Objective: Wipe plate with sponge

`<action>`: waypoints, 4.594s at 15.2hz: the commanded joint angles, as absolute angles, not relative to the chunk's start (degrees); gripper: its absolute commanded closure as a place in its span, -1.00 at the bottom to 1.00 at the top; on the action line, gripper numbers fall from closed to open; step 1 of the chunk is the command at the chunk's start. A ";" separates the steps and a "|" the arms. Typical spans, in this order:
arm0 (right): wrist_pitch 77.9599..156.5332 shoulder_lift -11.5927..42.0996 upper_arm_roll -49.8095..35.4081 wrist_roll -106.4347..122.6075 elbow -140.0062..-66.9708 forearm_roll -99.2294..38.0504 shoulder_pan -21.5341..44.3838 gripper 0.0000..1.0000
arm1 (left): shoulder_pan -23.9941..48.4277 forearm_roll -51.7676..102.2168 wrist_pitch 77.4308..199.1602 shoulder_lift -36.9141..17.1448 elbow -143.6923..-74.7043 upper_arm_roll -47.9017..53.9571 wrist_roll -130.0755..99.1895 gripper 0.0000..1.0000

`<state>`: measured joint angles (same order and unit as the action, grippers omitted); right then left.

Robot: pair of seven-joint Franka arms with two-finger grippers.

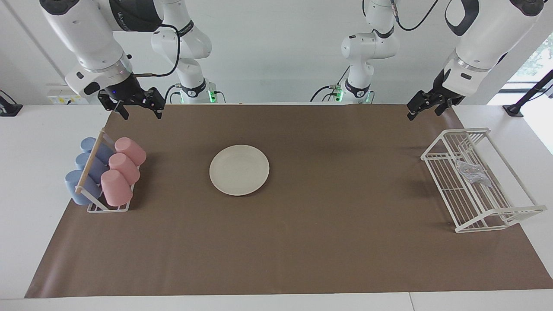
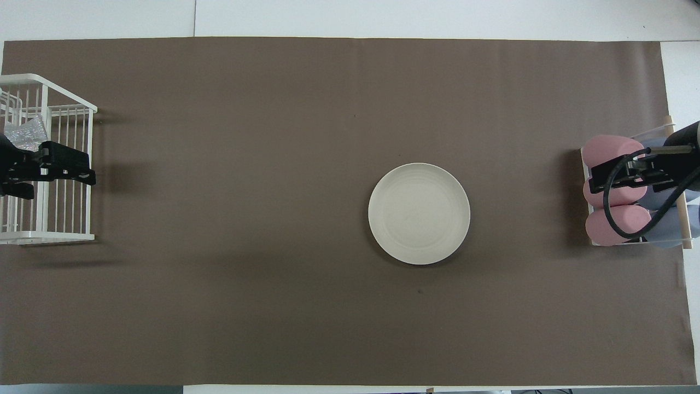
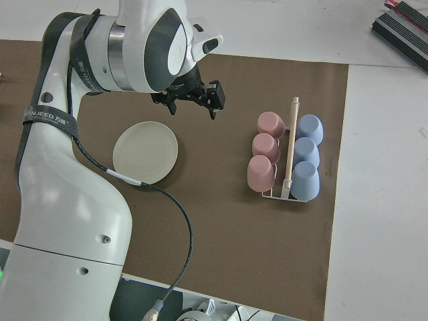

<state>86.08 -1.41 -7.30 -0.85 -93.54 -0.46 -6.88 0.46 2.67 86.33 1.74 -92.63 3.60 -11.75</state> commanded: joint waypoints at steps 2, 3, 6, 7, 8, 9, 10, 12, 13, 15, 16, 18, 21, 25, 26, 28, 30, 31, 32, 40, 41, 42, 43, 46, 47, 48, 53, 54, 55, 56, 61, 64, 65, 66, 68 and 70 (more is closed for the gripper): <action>86.04 -2.02 -7.38 0.18 -94.31 -0.44 -7.12 -1.00 | 0.18 2.37 86.92 3.60 -94.66 3.87 -11.34 -1.00; 86.04 -2.02 -7.38 0.18 -94.31 -0.44 -7.12 -1.00 | 0.18 2.37 86.92 3.60 -94.48 3.95 -11.34 -1.00; 86.04 -2.02 -7.47 0.18 -94.31 -0.44 -7.12 -1.00 | -0.35 2.72 87.62 3.60 -94.57 4.04 -11.69 -1.00; 86.04 -2.02 -7.38 0.18 -94.31 -0.44 -7.12 -1.00 | -0.61 2.99 88.24 3.60 -94.66 3.87 -11.69 -1.00; 86.04 -2.02 -7.38 0.18 -94.31 -0.44 -7.12 -1.00 | -0.53 2.90 88.42 3.60 -94.75 3.78 -11.69 -1.00; 86.04 -2.02 -7.38 0.18 -94.31 -0.44 -7.12 -1.00 | -0.18 2.55 88.77 3.60 -94.92 3.69 -11.78 -1.00; 86.04 -2.02 -7.47 0.09 -94.31 -0.44 -7.12 -1.00 | 0.09 1.68 89.99 3.60 -94.92 3.69 -12.73 -1.00; 85.96 -2.02 -7.47 0.09 -94.31 -0.44 -7.03 -1.00 | 0.96 -5.32 91.49 2.73 -94.92 4.13 -15.11 -1.00; 85.96 -2.11 -7.47 0.09 -94.39 -0.44 -7.03 -1.00 | 2.45 -9.89 92.28 1.94 -95.18 4.13 -15.29 -1.00; 85.96 -2.11 -7.47 -0.35 -94.39 -0.44 -7.03 -1.00 | 3.60 -17.72 95.78 -0.61 -96.14 4.22 -15.38 -1.00; 85.96 -2.11 -7.47 -0.70 -94.39 -0.44 -7.03 -1.00 | 3.69 -21.15 97.54 -1.14 -97.28 4.13 -15.55 -1.00; 85.96 -2.11 -7.56 -1.84 -94.39 -0.44 -7.03 -1.00 | 5.09 -32.46 101.49 -4.29 -100.01 4.22 -18.61 -1.00; 86.04 -2.20 -7.82 -3.95 -94.48 -0.44 -6.51 -1.00 | 5.37 -45.05 105.80 -10.00 -100.63 4.13 -24.95 -1.00; 85.96 -2.46 -8.00 -7.90 -94.92 -0.44 -4.75 -1.00 | 3.61 -55.00 110.12 -14.49 -101.51 3.96 -29.42 -1.00; 85.87 -2.55 -8.00 -9.65 -95.10 -0.44 -3.88 -1.00 | 2.73 -55.63 111.35 -14.41 -102.73 3.96 -30.40 -1.00; 85.87 -2.55 -8.00 -14.04 -95.19 -0.35 -2.55 -1.00 | 1.85 -55.81 113.11 -14.24 -103.89 3.87 -30.67 -1.00; 86.31 -2.64 -8.00 -18.43 -95.45 -0.35 -0.98 -1.00 | 1.85 -55.81 113.12 -14.15 -104.06 3.87 -31.11 -1.00; 86.31 -2.90 -8.00 -20.89 -95.62 -0.35 -0.36 -1.00 | 1.85 -55.81 113.03 -14.06 -104.24 3.87 -31.64 -0.98; 86.31 -2.90 -8.00 -23.53 -95.62 -0.35 -0.35 -1.00 | 1.85 -55.81 113.03 -14.06 -104.33 3.95 -31.90 -0.61; 86.22 -3.08 -8.09 -39.88 -95.54 -0.44 0.27 -1.00 | 2.37 -55.63 111.02 -14.50 -102.14 3.96 -31.73 1.00; 86.13 -3.08 -8.09 -41.21 -95.54 -0.53 0.00 -1.00 | 2.55 -55.37 110.05 -14.59 -100.74 4.04 -31.38 1.00; 86.39 -3.08 -8.00 -42.87 -95.62 -0.53 -0.09 -1.00 | 2.72 -54.85 108.47 -14.59 -98.90 4.22 -31.03 1.00; 86.83 -3.08 -8.09 -44.72 -95.62 -0.53 -0.09 -1.00 | 2.90 -53.71 106.28 -14.50 -97.14 4.31 -30.50 1.00; 86.84 -3.16 -8.09 -52.54 -95.71 -0.62 0.62 -1.00 | 3.08 -40.92 99.61 -14.33 -89.15 4.75 -26.73 1.00; 86.92 -3.16 -8.09 -53.78 -95.63 -0.70 0.62 -1.00 | 3.08 -34.95 96.80 -14.41 -85.99 4.92 -25.67 1.00; 86.84 -3.08 -8.09 -54.92 -95.36 -1.92 0.62 -1.00 | 3.08 -27.58 93.72 -14.24 -82.91 4.92 -25.14 1.00; 87.89 -3.08 -8.17 -69.48 -95.27 -5.80 3.50 -1.00 | -0.95 12.31 85.79 -11.87 -78.49 3.87 -25.40 1.00; 88.67 -2.99 -8.09 -73.61 -95.01 -5.80 4.56 -1.00 | -3.14 20.22 85.78 -10.91 -79.36 4.22 -25.31 1.00; 89.03 -2.81 -8.17 -77.05 -94.75 -5.80 5.44 -1.00 | -3.77 25.44 85.87 -9.85 -81.89 4.22 -25.14 1.00; 89.47 -2.73 -8.09 -80.56 -94.66 -5.80 6.67 -1.00 | -3.78 30.53 86.65 -7.84 -86.00 4.22 -25.40 1.00; 90.09 -2.90 -8.17 -92.63 -95.01 -5.89 13.52 -1.00 | 1.99 59.61 104.01 5.86 -115.77 4.83 -13.85 1.00; 89.65 -3.16 -8.17 -93.43 -95.19 -5.89 15.72 -1.00 | 6.75 74.57 107.75 7.21 -124.00 4.83 -0.83 1.00; 89.82 -3.16 -8.17 -93.60 -95.27 -5.80 16.17 -1.00 | 7.90 77.66 108.19 6.86 -125.41 4.83 1.38 1.00; 90.26 -3.16 -8.26 -94.56 -95.19 -5.80 16.61 -1.00 | 9.56 82.05 108.80 6.68 -126.99 4.83 3.84 1.00; 94.72 -3.08 -8.26 -99.99 -95.45 -5.89 17.58 -1.00 | 12.47 91.88 110.12 6.77 -132.08 4.92 12.70 1.00; 95.80 -2.55 -8.52 -103.18 -95.54 -5.89 18.28 -1.00 | 20.26 99.90 119.31 7.21 -134.12 4.92 14.67 1.00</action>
<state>93.82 -1.85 -8.46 -99.80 -94.03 -5.32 17.69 13.01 92.49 111.36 4.76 -130.13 5.78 11.48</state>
